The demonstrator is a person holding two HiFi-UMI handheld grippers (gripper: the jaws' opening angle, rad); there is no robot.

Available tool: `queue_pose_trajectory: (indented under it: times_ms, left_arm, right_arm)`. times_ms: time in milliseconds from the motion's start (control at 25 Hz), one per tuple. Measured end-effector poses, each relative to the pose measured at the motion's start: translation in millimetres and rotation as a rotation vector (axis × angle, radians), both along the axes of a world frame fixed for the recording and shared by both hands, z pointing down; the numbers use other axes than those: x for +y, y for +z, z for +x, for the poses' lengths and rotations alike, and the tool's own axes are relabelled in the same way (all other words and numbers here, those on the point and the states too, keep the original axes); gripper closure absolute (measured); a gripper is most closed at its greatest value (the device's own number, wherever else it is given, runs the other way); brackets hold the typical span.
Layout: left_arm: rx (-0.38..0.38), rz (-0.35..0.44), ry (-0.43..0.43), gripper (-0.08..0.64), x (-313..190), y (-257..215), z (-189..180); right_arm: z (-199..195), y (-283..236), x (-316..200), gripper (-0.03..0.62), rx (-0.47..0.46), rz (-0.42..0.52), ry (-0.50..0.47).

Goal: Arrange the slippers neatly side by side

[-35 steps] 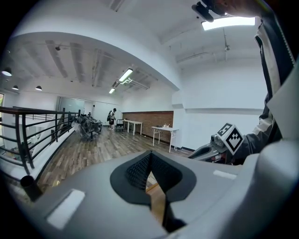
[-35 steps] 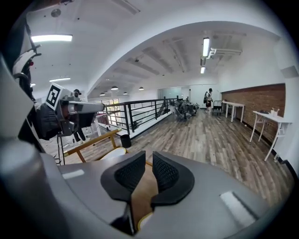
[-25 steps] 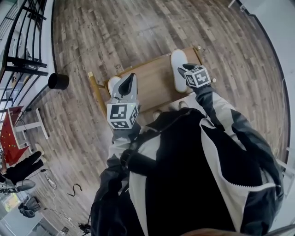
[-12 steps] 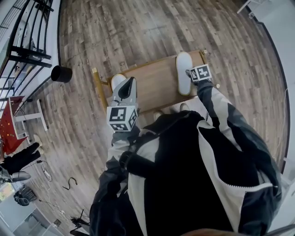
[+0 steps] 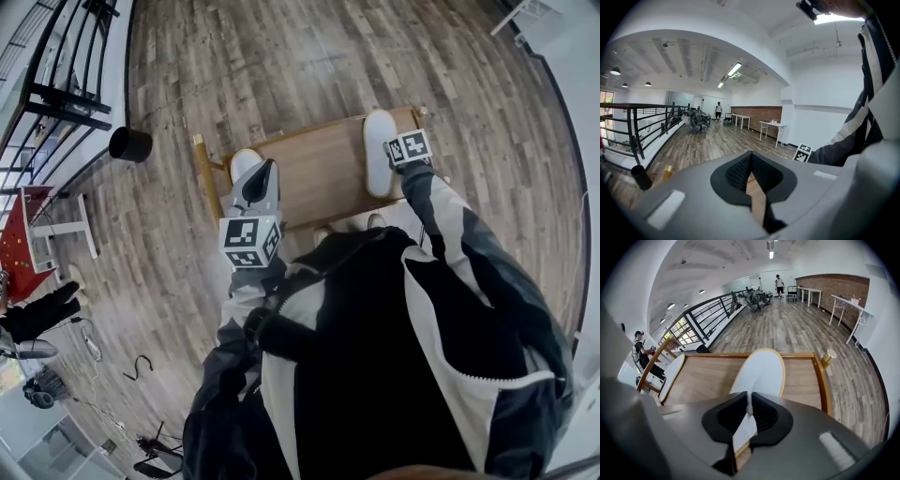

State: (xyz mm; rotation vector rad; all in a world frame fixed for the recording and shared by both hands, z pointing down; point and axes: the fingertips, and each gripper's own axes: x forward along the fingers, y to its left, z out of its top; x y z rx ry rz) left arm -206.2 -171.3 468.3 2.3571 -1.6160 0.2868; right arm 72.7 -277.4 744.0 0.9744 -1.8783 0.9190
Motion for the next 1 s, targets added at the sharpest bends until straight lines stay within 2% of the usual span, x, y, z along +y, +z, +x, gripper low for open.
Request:
queue_pose_trajectory:
  times_ms: [560, 760, 1000]
  left_arm:
    - [0.033, 0.016, -0.009, 0.548, -10, -9, -5]
    - [0.045, 0.022, -0.004, 0.548, -9, -9, -4]
    - [0.055, 0.051, -0.004, 0.548, -12, -13, -10]
  right_arm:
    - [-5, -18, 7, 0.562, -0.026, 0.056, -0.038]
    - [-25, -60, 14, 0.561, -0.125, 0.144, -0.049]
    - [-66, -143, 31, 0.561, -0.294, 0.335, -0.093]
